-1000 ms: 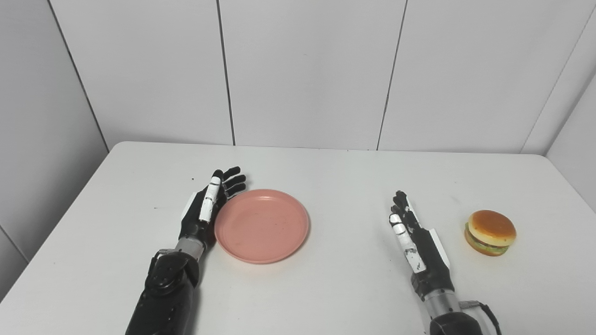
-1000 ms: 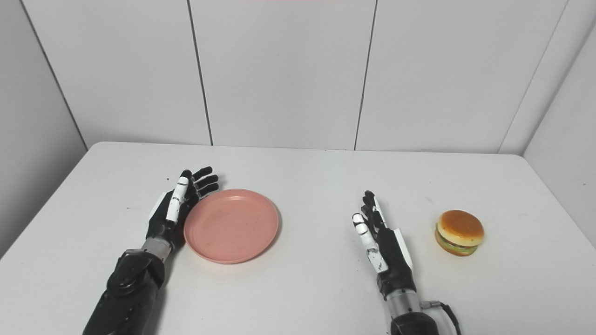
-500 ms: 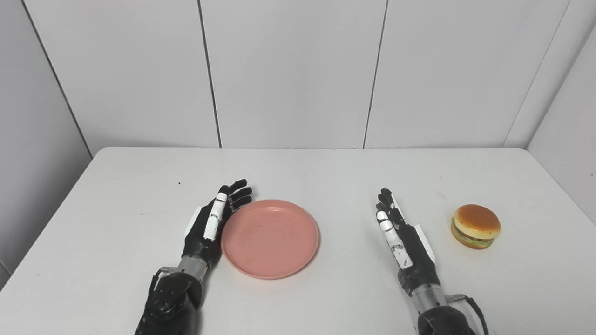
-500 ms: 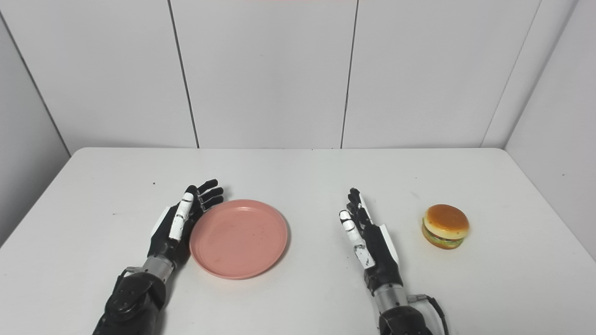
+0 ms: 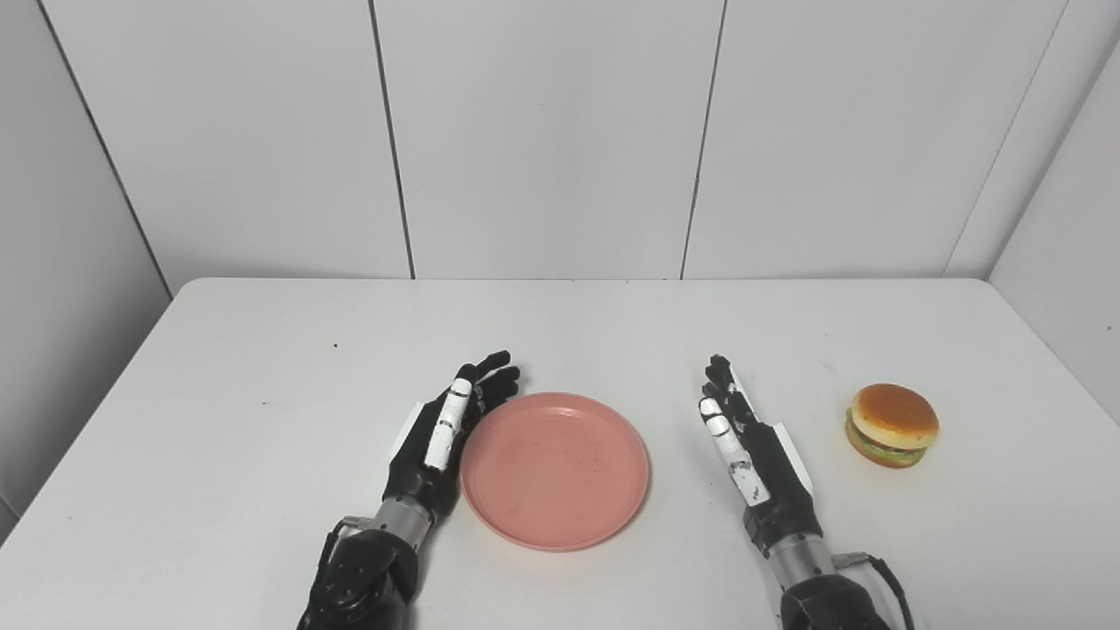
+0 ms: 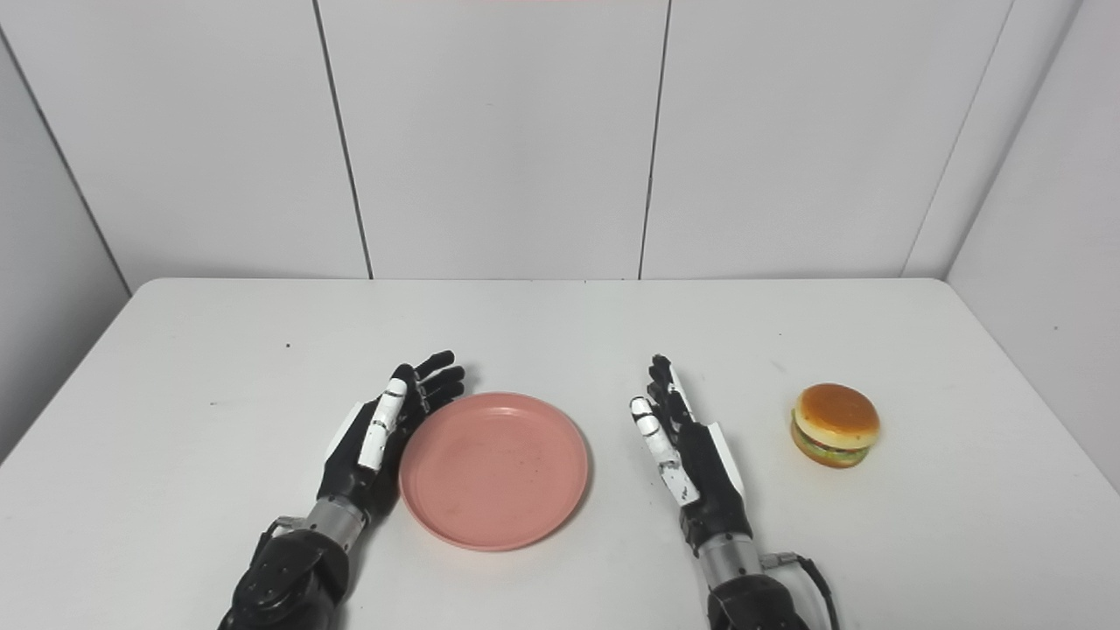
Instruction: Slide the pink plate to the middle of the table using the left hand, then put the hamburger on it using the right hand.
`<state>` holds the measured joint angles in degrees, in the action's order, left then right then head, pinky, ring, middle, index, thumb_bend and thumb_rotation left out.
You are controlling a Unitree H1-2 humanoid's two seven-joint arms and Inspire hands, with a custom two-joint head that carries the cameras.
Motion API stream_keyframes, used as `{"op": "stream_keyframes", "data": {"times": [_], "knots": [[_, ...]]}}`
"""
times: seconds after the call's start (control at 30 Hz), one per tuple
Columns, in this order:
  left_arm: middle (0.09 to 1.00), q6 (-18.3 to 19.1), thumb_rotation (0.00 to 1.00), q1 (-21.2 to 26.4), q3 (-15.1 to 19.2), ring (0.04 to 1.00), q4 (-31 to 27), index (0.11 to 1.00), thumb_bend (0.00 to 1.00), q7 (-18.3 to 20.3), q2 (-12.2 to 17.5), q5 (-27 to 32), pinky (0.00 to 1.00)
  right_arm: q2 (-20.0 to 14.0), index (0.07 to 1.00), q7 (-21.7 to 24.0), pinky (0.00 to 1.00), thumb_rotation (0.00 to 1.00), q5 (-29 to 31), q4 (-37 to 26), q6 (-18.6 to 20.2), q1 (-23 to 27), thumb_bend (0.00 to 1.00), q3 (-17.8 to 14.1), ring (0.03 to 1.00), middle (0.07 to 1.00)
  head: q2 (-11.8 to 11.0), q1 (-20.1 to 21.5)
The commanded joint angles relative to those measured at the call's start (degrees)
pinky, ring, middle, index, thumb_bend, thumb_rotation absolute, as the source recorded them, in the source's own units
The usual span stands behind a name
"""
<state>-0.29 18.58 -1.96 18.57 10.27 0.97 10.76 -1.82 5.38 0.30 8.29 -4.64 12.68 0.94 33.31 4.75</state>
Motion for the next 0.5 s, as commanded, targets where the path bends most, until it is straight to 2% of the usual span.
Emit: {"op": "stream_keyframes", "data": {"times": [0.0, 0.27, 0.47], "knots": [[0.849, 1.4, 1.0, -0.4, -0.5, 0.87, 0.5, 0.824, 0.47, 0.4, -0.1, -0.8, 0.9, 0.5, 1.0, -0.3, 1.0, 0.86, 0.6, -0.4, 0.3, 0.0, 0.57, 0.1, 1.0, 1.0, 0.0, -0.1], [0.847, 0.1, 1.0, 0.1, -1.2, 0.875, 1.7, 0.82, 0.49, 0.7, -0.5, -1.7, 0.89, 0.5, 1.0, -0.3, 1.0, 0.86, 0.5, -1.0, 0.6, -0.1, 0.58, 0.1, 1.0, 1.0, 0.5, 0.3], [0.842, 1.3, 1.0, -0.4, -1.6, 0.871, 0.5, 0.814, 0.49, 0.8, -0.7, -1.7, 0.88, 0.3, 1.0, -2.1, 0.99, 0.83, -1.9, -2.7, 0.2, -0.7, 0.59, 0.0, 1.0, 1.0, 0.7, 1.2]]}}
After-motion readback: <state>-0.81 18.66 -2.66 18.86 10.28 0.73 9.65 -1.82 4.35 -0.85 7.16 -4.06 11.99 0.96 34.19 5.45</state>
